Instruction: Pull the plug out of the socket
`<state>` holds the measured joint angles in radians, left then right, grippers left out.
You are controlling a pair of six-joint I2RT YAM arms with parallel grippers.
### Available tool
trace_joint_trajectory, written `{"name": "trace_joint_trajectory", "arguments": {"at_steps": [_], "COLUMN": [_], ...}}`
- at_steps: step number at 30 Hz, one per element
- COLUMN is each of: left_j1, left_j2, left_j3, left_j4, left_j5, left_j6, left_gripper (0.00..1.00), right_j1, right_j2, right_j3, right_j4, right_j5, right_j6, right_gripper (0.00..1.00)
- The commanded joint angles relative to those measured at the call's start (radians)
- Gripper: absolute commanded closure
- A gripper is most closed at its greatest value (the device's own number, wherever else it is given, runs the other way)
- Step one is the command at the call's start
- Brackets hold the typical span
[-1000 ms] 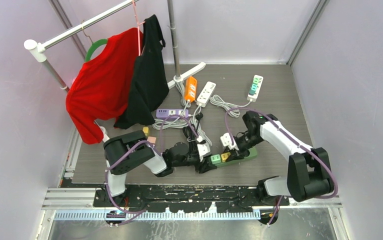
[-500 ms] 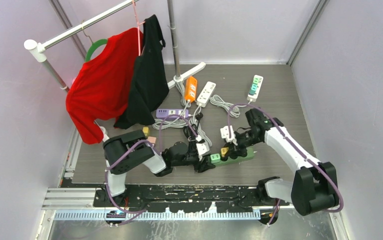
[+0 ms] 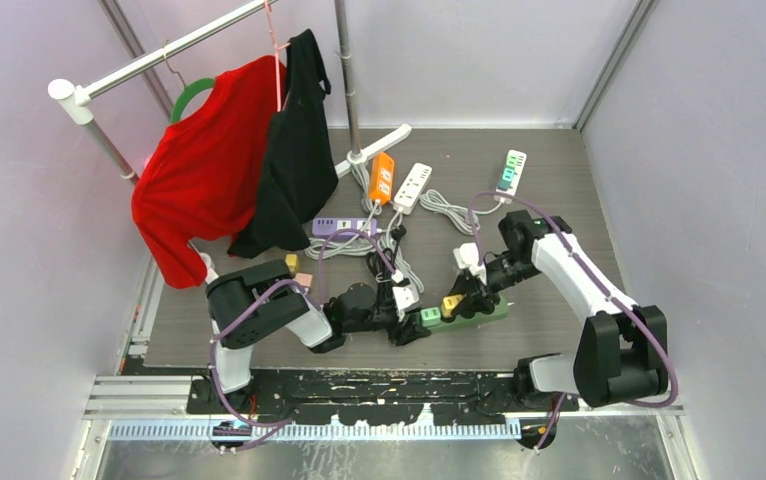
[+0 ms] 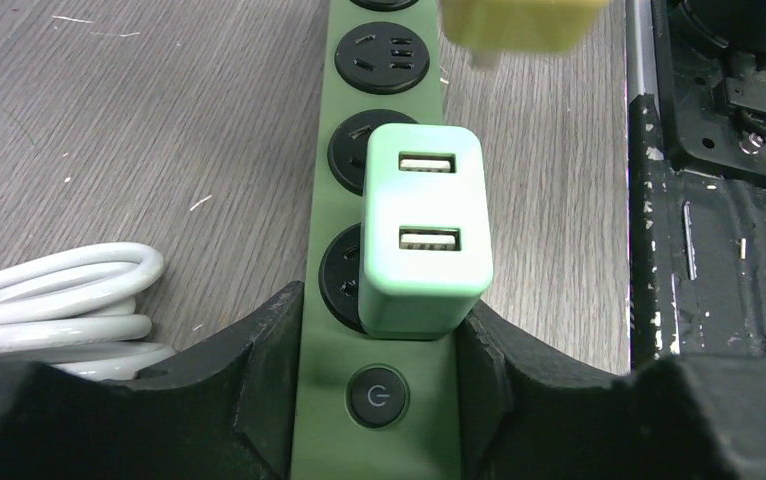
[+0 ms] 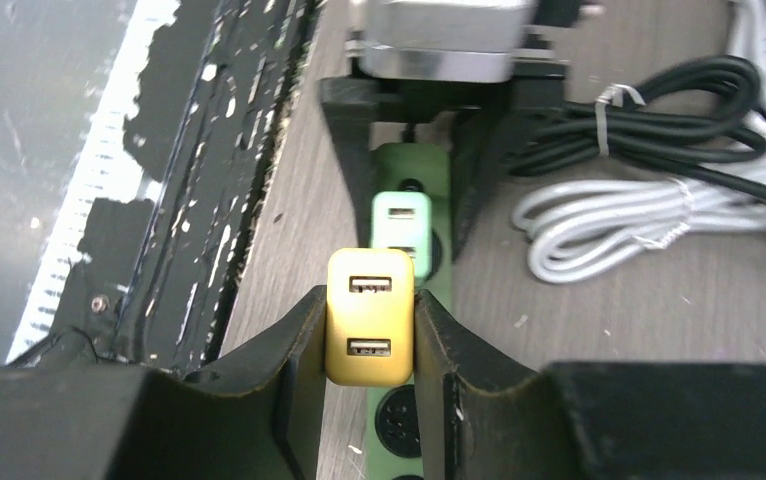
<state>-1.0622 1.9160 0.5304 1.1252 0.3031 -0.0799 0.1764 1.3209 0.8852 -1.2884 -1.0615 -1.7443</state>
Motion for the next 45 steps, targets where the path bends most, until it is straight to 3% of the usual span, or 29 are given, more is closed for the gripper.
{"name": "trace_joint_trajectory", "arguments": {"at_steps": [1,4,7,13,16,19,23,29,36,41,45], "left_j1": [0.01,0.009,0.008,0.003,0.004,0.004,0.004,0.005,0.007,0.008,0.007], "left_j2": [0.016,0.009,-0.004,-0.091,-0.211,-0.377,-0.607,-0.925,-1.386,-1.644,-1.595], "left_j3": [-0.032,-0.062,-0.083,-0.156,-0.212,-0.218,-0.152,-0.176,-0.117,-0.115,-0.102], "left_j4": [-0.047,0.014,0.04,0.091,0.068,-0.104,-0.524,-0.824,-1.255,-1.44,-1.46], "left_j5": [-0.045,-0.064,-0.072,-0.106,-0.13,-0.143,-0.174,-0.28,-0.355,-0.429,-0.39], "left_j6": [-0.03,-0.039,-0.045,-0.067,-0.093,-0.12,-0.144,-0.22,-0.37,-0.462,-0.494], "left_gripper": [0.41,0.24,0.14,0.13,0.13,0.13,0.13,0.13,0.13,0.13,0.13], "right_j1": [-0.058,-0.085,-0.093,-0.094,-0.094,-0.091,-0.041,0.155,0.31,0.454,0.552], "right_j2": [-0.065,-0.085,-0.107,-0.117,-0.109,-0.085,-0.009,0.126,0.363,0.496,0.622], "right_j3": [0.051,0.037,0.018,-0.02,-0.007,0.017,0.087,0.248,0.47,0.57,0.696], "right_j4": [0.108,0.216,0.37,0.692,0.768,0.815,0.812,0.766,0.721,0.733,0.721], "right_j5": [-0.083,-0.089,-0.084,0.042,0.114,0.135,0.165,0.286,0.302,0.365,0.461], "right_j6": [0.285,0.447,0.628,1.132,1.274,1.364,1.421,1.488,1.599,1.661,1.789], "right_gripper": [0.98,0.97,0.96,0.96,0.95,0.95,0.94,0.94,0.91,0.86,0.83]}}
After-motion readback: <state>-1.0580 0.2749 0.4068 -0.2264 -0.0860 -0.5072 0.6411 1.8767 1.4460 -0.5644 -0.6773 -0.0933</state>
